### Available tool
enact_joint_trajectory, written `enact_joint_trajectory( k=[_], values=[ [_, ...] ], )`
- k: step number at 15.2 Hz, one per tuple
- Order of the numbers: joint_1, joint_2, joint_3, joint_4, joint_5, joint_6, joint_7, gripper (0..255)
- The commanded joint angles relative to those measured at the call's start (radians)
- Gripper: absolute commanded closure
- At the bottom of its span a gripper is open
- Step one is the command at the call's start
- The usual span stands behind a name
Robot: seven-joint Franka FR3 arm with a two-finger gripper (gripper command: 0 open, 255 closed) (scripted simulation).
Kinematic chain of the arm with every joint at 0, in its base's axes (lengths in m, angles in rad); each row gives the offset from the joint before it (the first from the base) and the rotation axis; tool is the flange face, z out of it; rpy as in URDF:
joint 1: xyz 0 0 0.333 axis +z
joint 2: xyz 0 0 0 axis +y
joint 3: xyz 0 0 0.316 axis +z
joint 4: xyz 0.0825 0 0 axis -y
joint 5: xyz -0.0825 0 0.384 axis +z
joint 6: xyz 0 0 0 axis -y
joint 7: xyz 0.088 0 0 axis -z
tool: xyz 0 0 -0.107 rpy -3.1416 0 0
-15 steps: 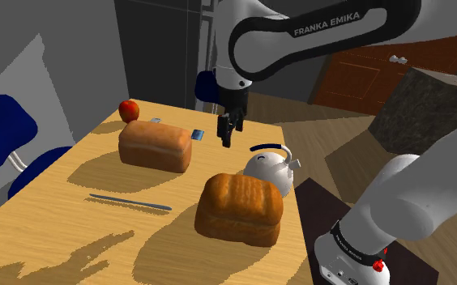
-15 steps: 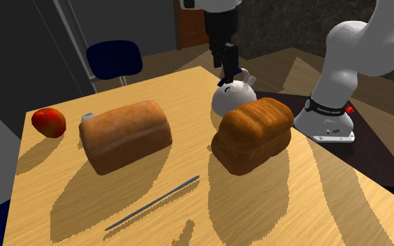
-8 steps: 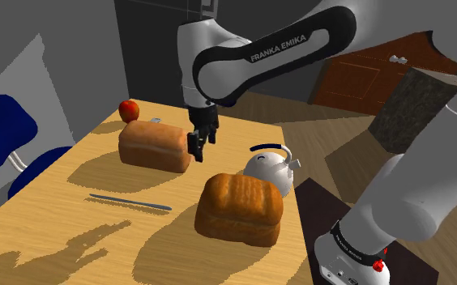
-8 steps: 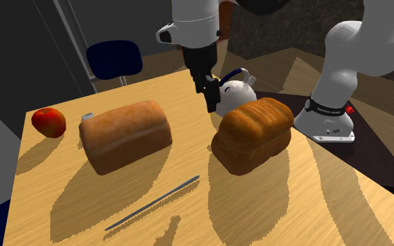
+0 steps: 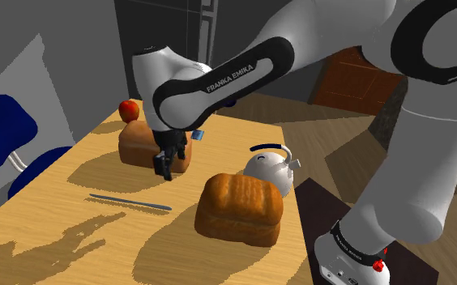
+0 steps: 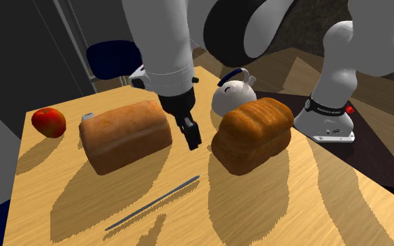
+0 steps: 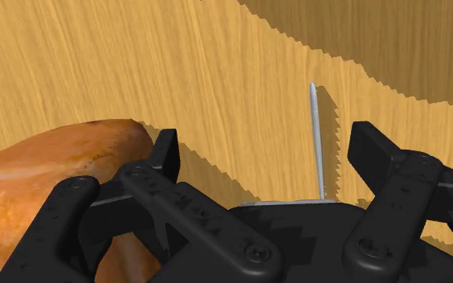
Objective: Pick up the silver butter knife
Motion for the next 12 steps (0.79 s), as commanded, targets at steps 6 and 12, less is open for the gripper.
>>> enact_joint_trajectory(
  k=[6, 12],
  values=[
    [0.112, 0.259, -0.009, 0.234, -0.112, 0.001, 0.045, 0],
    [0.180, 0.406, -0.025, 0.376, -0.161, -0.001, 0.054, 0]
  ],
)
